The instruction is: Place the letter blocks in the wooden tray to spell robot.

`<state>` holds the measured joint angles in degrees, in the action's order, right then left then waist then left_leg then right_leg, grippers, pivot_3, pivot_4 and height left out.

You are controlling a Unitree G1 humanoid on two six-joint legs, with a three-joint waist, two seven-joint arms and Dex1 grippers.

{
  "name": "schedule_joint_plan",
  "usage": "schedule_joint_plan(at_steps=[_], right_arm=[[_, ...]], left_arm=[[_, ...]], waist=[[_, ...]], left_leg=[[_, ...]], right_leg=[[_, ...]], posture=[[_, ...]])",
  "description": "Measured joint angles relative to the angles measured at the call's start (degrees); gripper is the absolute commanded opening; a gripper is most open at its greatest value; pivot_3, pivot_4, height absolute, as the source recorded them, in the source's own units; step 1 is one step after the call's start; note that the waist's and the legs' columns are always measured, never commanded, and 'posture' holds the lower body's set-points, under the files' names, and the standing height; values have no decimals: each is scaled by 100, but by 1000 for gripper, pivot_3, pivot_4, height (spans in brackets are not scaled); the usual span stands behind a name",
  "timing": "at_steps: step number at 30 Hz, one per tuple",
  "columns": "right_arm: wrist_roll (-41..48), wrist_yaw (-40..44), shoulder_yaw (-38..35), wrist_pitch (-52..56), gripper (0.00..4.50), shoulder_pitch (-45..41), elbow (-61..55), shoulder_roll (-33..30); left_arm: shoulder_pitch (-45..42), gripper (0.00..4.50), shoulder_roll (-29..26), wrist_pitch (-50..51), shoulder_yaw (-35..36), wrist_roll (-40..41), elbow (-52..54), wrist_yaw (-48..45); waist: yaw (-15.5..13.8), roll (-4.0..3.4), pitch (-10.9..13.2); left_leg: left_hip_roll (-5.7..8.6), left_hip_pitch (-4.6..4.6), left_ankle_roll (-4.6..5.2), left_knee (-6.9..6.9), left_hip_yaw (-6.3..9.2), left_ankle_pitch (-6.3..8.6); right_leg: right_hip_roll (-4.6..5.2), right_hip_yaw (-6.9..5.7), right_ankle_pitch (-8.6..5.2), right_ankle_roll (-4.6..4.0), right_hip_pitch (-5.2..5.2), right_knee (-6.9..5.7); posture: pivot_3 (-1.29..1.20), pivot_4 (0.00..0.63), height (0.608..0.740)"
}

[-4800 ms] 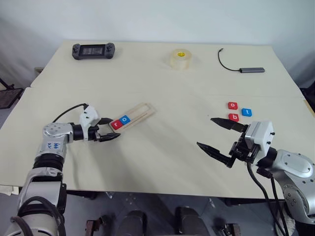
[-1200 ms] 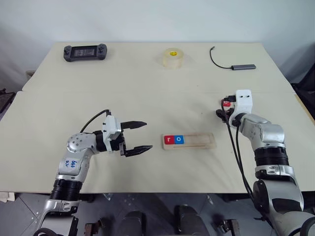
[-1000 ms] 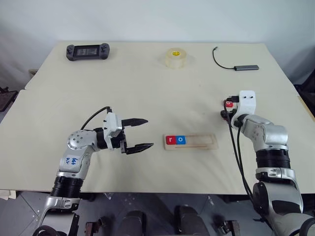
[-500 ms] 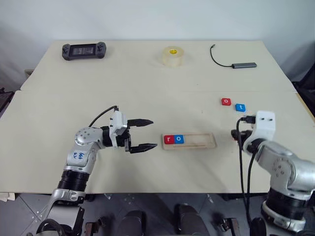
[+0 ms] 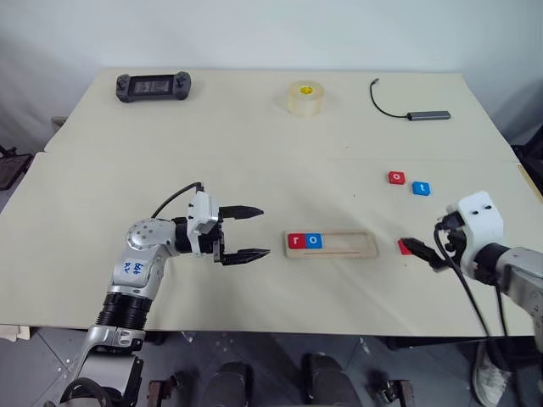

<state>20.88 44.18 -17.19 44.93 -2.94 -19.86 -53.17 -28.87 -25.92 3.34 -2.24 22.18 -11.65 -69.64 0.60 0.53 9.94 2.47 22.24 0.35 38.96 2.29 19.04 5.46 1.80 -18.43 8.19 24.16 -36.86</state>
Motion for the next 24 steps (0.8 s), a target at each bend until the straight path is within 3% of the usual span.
schedule_joint_plan(at_steps=[5, 9, 13, 20, 24], right_arm=[[-208, 1736, 548, -2241, 4481, -321, 1643, -323], [-618, 2516, 1135, -3464, 4481, -1333, 3273, -325], [-930, 3056, 1550, -4238, 4481, -2100, 4350, -286], [-1212, 3632, 1969, -4779, 4481, -2689, 5550, -181], [-1303, 3688, 2006, -4935, 3173, -2979, 5993, -69]], left_arm=[[-1, 4500, 1, 0, 1, 1, 8, 0], [51, 4500, -21, 60, 1, 8, 202, 4], [106, 4500, -172, 230, 11, 71, 466, -4], [171, 4500, -307, 388, 16, 119, 652, -63], [172, 4500, -309, 419, 15, 126, 671, -56]], waist=[[30, 4, 2], [52, 2, 4], [53, 2, 4], [5, 0, 3], [-21, -1, 3]], left_leg=[[-4, -18, 1, 12, -3, -2], [-4, -22, -1, 13, 0, -3], [-12, -19, -5, 10, 7, -5], [-8, -17, -5, 12, 9, -5], [-11, -17, -6, 13, 9, -5]], right_leg=[[0, 4, 4, 7, -20, 4], [5, 3, 6, 10, -25, 9], [10, -4, 6, 9, -25, 22], [17, -7, 7, 9, -27, 32], [18, -9, 8, 8, -28, 33]], posture=[[0, 150, 740], [0, 150, 740], [0, 150, 740], [0, 150, 740], [0, 150, 740]])
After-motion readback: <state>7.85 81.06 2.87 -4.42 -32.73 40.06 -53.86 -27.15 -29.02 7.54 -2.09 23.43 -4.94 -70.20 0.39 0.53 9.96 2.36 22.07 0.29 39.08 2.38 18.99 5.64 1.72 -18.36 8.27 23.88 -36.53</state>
